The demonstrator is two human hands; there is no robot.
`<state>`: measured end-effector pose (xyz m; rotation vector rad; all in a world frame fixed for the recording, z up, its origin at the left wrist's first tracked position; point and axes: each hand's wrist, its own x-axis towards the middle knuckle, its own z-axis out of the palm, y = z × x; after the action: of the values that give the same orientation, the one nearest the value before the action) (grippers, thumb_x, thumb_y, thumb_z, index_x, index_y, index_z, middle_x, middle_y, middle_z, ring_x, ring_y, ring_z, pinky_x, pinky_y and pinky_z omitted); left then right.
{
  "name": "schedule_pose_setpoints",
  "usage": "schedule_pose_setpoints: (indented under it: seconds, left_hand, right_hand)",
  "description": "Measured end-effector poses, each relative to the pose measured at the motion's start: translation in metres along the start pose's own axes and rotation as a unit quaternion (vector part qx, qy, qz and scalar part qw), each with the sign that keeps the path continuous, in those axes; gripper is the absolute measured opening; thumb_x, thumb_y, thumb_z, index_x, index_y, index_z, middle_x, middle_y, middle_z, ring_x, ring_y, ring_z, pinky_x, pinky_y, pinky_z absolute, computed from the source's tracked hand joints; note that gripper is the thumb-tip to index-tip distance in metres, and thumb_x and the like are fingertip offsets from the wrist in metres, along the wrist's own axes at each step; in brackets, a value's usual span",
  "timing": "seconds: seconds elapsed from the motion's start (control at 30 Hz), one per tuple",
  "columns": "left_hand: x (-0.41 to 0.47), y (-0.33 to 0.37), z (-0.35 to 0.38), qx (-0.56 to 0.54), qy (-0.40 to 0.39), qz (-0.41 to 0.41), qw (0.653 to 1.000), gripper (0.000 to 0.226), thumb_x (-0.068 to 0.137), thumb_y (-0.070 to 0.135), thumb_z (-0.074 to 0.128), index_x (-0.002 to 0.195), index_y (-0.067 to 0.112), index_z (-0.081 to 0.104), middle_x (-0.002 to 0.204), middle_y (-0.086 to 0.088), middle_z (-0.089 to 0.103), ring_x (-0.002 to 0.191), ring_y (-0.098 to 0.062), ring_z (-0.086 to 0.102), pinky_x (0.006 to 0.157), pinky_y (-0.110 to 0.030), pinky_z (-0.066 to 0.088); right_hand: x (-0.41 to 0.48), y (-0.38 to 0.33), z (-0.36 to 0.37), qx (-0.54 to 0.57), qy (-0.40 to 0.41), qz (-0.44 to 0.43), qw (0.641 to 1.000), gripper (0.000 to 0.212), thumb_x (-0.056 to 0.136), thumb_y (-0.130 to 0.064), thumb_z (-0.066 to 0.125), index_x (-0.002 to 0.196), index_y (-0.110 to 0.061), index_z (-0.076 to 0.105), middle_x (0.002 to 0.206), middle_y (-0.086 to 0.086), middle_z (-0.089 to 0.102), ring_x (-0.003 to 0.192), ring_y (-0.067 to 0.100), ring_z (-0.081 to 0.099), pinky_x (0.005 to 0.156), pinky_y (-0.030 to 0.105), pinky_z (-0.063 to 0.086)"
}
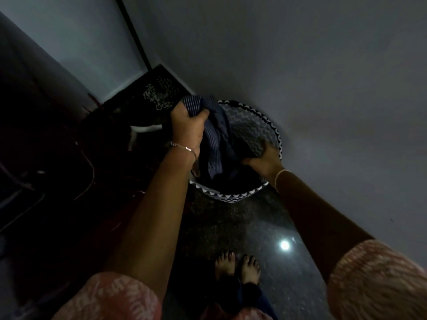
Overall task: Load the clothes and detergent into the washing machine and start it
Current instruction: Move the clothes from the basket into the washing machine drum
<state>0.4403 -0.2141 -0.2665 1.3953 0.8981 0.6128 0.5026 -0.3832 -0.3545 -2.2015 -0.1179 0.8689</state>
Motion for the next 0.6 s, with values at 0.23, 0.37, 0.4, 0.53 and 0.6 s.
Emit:
schedule_pose_setpoints:
  seconds: [0.23,0.37,0.4,0.53,0.6]
  left_hand:
    - [-0.013,0.119,0.007,-0.127,-0.100,0.091,0.983,0.019,0.074,-0.010,0.059,0.090,-0.001,0.063,0.092,-0.016,0.067,0.091,-0.035,0.066,0.086,-0.054,0.054]
    - [-0.022,0.178,0.011,-0.159,-0.152,0.102,0.970,0.024,0.080,-0.015,0.056,0.104,-0.010,0.059,0.098,-0.019,0.066,0.096,-0.037,0.066,0.087,-0.053,0.054]
    - [-0.023,0.186,0.011,-0.159,-0.154,0.099,0.970,0.028,0.080,-0.014,0.057,0.108,-0.012,0.058,0.100,-0.019,0.066,0.097,-0.036,0.065,0.088,-0.052,0.055]
    - [-0.027,0.208,0.004,-0.167,-0.136,0.058,0.975,0.041,0.080,-0.011,0.060,0.121,-0.013,0.050,0.108,-0.021,0.062,0.099,-0.034,0.063,0.089,-0.050,0.054]
    - [-0.025,0.213,-0.001,-0.175,-0.114,0.030,0.977,0.048,0.080,-0.010,0.063,0.126,-0.010,0.046,0.115,-0.021,0.060,0.101,-0.032,0.063,0.088,-0.048,0.055]
  right_hand:
    - [-0.031,-0.078,0.003,0.189,-0.060,-0.112,0.974,0.108,0.063,-0.006,0.087,0.147,-0.014,0.020,0.147,0.008,0.040,0.133,0.021,0.042,0.110,0.035,0.038]
    - [-0.048,-0.119,-0.012,0.268,-0.021,-0.111,0.957,0.077,0.074,-0.007,0.080,0.137,-0.012,0.036,0.139,0.008,0.049,0.126,0.020,0.048,0.106,0.033,0.042]
    - [-0.052,-0.128,-0.019,0.274,-0.010,-0.110,0.955,0.061,0.080,-0.009,0.075,0.131,-0.009,0.043,0.134,0.009,0.053,0.122,0.022,0.052,0.106,0.037,0.043]
    - [-0.060,-0.156,-0.051,0.283,-0.010,-0.095,0.954,0.033,0.094,0.004,0.045,0.126,0.003,0.051,0.120,0.017,0.060,0.108,0.033,0.059,0.100,0.051,0.047]
    - [-0.069,-0.171,-0.070,0.307,-0.015,-0.078,0.948,0.038,0.094,0.007,0.039,0.131,0.002,0.048,0.117,0.020,0.059,0.101,0.035,0.060,0.087,0.046,0.055]
